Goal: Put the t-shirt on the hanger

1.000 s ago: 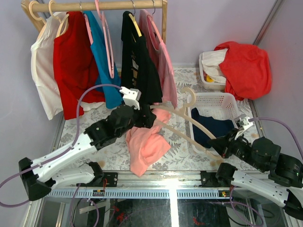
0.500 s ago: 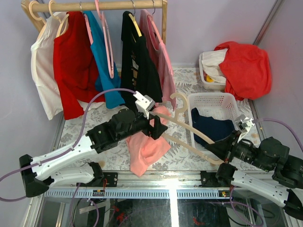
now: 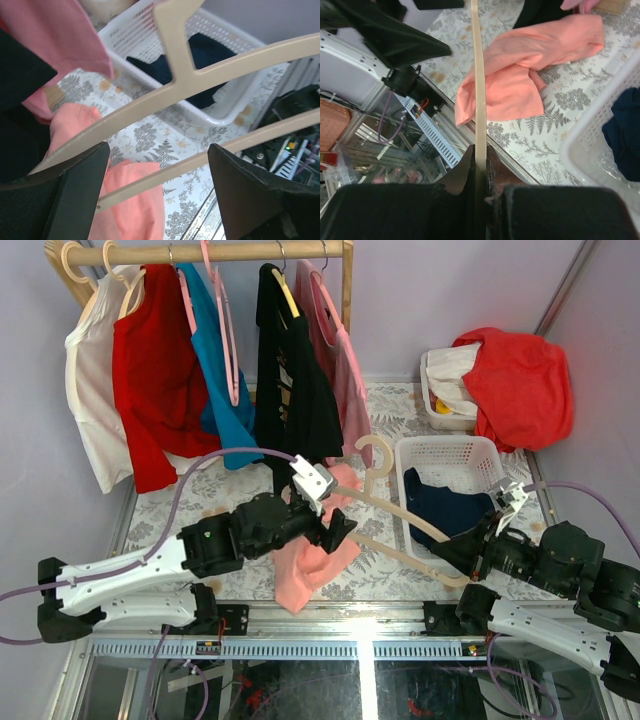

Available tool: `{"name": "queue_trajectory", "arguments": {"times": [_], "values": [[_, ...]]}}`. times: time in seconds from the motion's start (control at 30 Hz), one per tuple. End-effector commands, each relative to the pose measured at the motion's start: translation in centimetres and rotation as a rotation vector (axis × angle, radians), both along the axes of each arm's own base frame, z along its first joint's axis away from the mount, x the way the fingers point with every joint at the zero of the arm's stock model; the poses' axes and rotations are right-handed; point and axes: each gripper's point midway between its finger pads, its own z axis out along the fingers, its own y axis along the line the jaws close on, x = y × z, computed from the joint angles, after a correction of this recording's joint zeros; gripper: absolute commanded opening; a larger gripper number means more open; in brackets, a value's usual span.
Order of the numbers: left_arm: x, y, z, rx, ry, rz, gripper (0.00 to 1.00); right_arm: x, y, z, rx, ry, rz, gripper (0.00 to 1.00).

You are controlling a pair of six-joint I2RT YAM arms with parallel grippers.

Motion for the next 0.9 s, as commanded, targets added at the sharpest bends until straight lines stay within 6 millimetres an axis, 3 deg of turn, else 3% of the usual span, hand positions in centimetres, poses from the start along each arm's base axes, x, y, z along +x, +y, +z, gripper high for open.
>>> {"name": "queue_trajectory", "arguments": {"times": [0.0, 0.1, 0.37, 0.67, 0.77, 0.87], "values": [[-2.5, -0.4, 4.4, -0.111, -0.05, -0.15, 0.79, 0.6, -0.8, 0.6, -0.007, -0.003, -0.055, 0.0], [-2.5, 0.2, 4.3, -0.104, -0.06, -0.133, 0.79, 0.3, -0.6, 0.6, 0.002, 0.0, -0.038, 0.0], [0.3, 0.7, 0.1, 0.068, -0.084, 0.012, 0.8, -0.8, 0.1, 0.7, 0.016, 0.019, 0.033, 0.0], [0.9, 0.5, 1.6, 0.113, -0.249, 0.099, 0.78, -2.4, 1.6, 0.2, 0.015, 0.069, 0.144, 0.0], [0.7, 0.1, 0.9, 0.169, -0.272, 0.098, 0.71, -2.6, 1.7, 0.8, 0.031, 0.064, 0.16, 0.0], [0.1, -0.2, 0.3, 0.195, -0.275, 0.078, 0.52, -2.8, 1.5, 1.8, 0.044, 0.05, 0.169, 0.0]]}}
